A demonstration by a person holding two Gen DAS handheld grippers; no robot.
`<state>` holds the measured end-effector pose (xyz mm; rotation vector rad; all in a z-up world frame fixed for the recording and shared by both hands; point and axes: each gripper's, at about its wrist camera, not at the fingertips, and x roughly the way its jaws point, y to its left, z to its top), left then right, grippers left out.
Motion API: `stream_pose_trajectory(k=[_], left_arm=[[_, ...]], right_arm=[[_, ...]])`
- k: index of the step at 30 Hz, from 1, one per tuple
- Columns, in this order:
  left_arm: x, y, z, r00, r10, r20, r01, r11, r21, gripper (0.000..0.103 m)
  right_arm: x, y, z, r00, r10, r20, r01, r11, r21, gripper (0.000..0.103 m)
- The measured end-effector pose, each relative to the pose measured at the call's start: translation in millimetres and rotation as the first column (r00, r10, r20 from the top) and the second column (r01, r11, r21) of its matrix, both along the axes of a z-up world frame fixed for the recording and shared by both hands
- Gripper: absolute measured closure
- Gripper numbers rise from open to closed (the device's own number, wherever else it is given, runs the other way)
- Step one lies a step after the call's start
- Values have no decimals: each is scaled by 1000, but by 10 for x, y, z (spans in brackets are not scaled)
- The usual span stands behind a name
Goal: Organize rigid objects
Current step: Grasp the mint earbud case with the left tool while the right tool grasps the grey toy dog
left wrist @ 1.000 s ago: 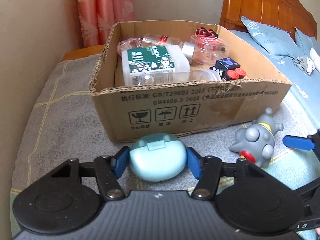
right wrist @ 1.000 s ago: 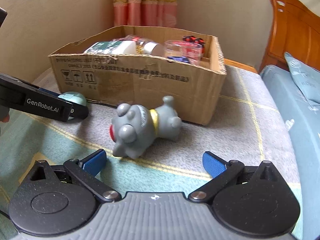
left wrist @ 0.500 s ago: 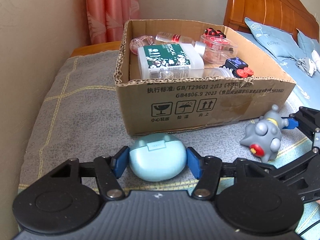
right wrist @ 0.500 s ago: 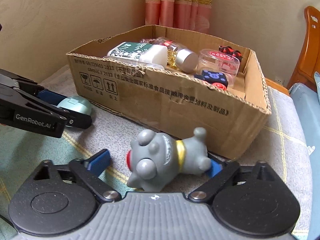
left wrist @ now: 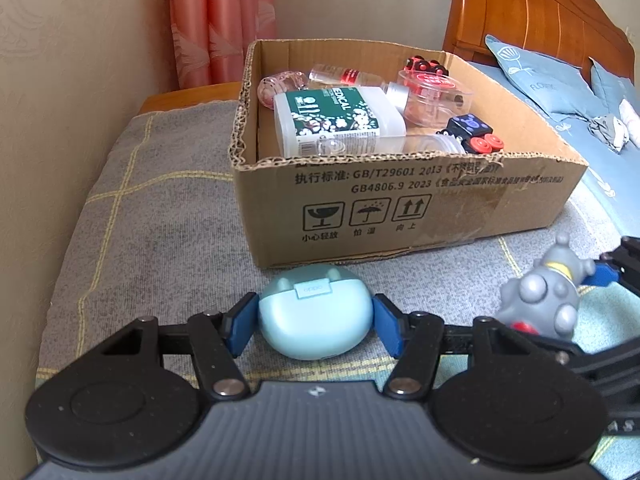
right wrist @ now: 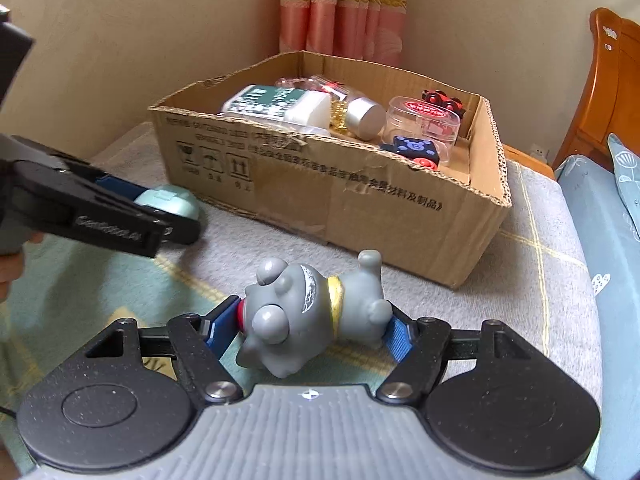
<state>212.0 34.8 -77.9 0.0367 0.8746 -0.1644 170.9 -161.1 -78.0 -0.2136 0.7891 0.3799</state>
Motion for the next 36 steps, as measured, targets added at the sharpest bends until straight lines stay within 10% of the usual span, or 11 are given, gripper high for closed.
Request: stream_pose_trajectory(k=[36], left_arm=[[-177,-76,291,995,-90,-41,89,996,-19,42]], right_arm=[[-154,-128,203,994,100,35,-97,993,-66,27]])
